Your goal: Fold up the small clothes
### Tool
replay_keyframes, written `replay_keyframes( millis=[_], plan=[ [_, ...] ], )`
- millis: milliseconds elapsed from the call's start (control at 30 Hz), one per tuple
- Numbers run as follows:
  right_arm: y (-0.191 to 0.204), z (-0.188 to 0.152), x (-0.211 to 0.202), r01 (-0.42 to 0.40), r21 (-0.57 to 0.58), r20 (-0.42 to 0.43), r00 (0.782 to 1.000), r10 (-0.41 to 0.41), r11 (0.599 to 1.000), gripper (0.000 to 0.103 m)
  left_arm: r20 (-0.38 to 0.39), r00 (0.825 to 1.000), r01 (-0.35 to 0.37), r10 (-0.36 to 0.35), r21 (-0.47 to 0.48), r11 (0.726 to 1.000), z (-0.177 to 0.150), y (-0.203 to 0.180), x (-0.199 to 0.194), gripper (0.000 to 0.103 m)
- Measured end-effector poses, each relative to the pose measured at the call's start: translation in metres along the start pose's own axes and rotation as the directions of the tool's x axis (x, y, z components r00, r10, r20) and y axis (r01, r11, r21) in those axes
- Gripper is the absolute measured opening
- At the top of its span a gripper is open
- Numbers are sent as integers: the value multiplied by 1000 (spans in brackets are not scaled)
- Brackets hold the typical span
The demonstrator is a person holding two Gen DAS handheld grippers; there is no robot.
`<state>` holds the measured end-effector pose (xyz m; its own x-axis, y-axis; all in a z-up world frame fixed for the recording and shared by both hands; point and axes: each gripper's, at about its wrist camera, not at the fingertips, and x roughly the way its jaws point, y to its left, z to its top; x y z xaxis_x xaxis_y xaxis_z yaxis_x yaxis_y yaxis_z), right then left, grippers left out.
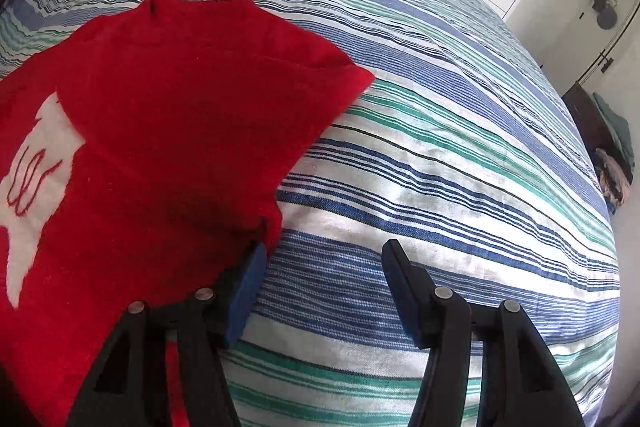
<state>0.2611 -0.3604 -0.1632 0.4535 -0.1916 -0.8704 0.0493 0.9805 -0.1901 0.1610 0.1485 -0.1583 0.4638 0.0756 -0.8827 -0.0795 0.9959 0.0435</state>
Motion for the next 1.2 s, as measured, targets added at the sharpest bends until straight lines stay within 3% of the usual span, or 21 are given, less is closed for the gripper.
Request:
replay_keyframes(
  millis=[67,133,233,300,333,400,433,467,533,633,733,800,900,1033,1200],
  plan=[
    [-8,5,-15,-61,25,28,998,61,998,58,0,1000,-2,2,1,1000,0,0,0,103],
    [-8,21,-29,-178,47,69,982,175,983,54,1,1000,-7,7,2,1000,1,-1,1,103],
    [6,47,-35,-389,90,112,918,379,917,45,5,1000,-11,11,4,1000,0,-2,2,103],
    [20,57,-20,-475,121,83,880,468,872,43,8,1000,-10,10,5,1000,0,-1,1,103],
    [27,55,-7,-465,127,34,885,464,876,41,9,1000,-9,9,6,1000,-1,-1,1,103],
    [32,42,31,-284,115,-120,947,297,952,31,10,1000,-5,5,8,1000,-1,-1,1,103],
    [22,36,40,-270,147,-129,948,289,952,18,10,1000,-3,3,10,1000,-2,-1,0,103],
    [11,34,38,-290,200,-94,945,313,936,14,9,1000,-2,2,11,1000,-2,0,0,103],
    [1,37,26,-300,260,-58,944,325,918,15,4,1000,0,0,12,1000,-1,0,1,103],
    [0,53,2,-351,221,11,934,358,910,18,-3,1000,2,-2,8,1000,0,-1,2,103],
    [-2,76,2,-359,212,26,932,362,909,18,-2,1000,-2,2,9,1000,1,-1,3,103],
    [-5,85,20,-310,233,-4,948,319,922,18,1,1000,-6,6,11,1000,0,-2,3,103],
    [-15,83,61,-162,262,-124,972,200,951,14,4,1000,-12,12,16,1000,0,-3,4,103],
    [-25,88,45,-119,316,-59,988,145,941,13,0,1000,-14,14,17,1000,1,-3,4,103],
    [-10,74,-1,-267,242,33,963,267,933,19,1,1000,-20,20,18,1000,2,-5,5,103]
  ],
)
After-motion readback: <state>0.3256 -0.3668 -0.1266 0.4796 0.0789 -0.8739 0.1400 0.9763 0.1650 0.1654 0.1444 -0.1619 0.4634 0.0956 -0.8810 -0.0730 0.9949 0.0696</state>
